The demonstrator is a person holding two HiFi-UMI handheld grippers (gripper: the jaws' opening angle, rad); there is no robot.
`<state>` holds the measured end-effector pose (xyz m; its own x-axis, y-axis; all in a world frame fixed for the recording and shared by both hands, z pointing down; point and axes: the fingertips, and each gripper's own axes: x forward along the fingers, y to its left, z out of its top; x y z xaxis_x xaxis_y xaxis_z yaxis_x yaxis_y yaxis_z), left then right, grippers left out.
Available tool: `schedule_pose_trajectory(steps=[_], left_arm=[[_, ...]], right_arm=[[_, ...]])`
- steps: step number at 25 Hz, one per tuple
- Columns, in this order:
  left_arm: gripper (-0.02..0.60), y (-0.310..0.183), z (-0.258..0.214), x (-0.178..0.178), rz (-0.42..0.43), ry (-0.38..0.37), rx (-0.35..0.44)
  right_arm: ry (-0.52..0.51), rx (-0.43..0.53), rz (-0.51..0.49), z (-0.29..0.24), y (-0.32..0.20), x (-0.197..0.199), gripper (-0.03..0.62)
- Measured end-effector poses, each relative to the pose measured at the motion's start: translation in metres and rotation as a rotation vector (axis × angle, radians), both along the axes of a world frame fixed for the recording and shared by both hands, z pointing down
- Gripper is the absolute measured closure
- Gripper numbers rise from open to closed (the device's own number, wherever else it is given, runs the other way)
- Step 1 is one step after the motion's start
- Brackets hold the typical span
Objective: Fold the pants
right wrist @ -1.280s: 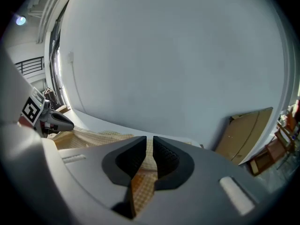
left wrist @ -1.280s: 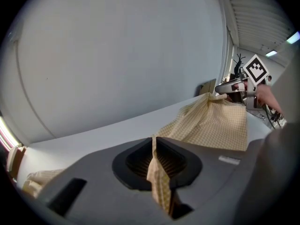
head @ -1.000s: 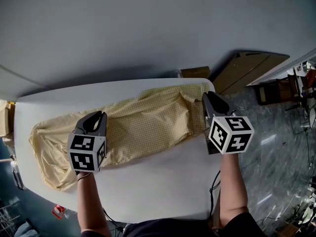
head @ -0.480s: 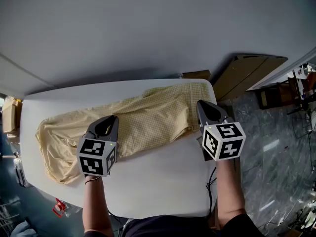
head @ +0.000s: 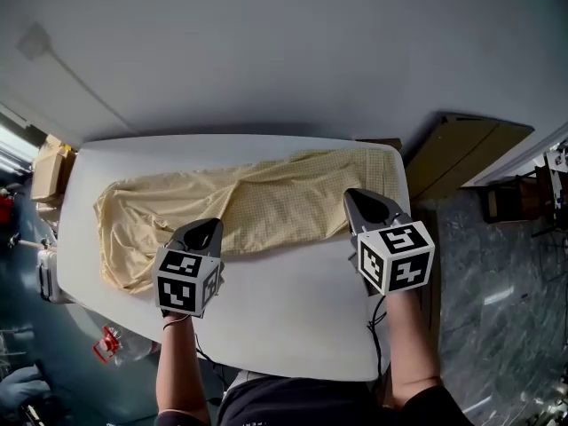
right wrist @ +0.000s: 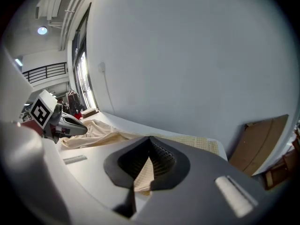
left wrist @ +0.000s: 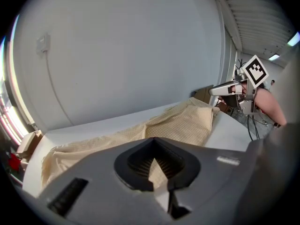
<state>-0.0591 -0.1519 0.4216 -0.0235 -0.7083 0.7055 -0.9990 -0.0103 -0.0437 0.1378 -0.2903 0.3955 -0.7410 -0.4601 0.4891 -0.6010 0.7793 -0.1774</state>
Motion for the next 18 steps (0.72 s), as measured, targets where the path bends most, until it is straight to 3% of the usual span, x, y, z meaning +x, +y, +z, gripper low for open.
schedule_pose_trajectory(steps=[8,18], left_arm=[[0.584,0.079,0.002,-0.041,-0.119,-0.008,0.004],[0.583,0.155,0.030,-0.125,-0.087,0.012,-0.019]], right_arm=[[-0.012,0.007,-0.139,-0.008,0.063,-0.053,0.595],[0.005,-0.032,-0.184,0.017,0.151,-0.153,0.595]])
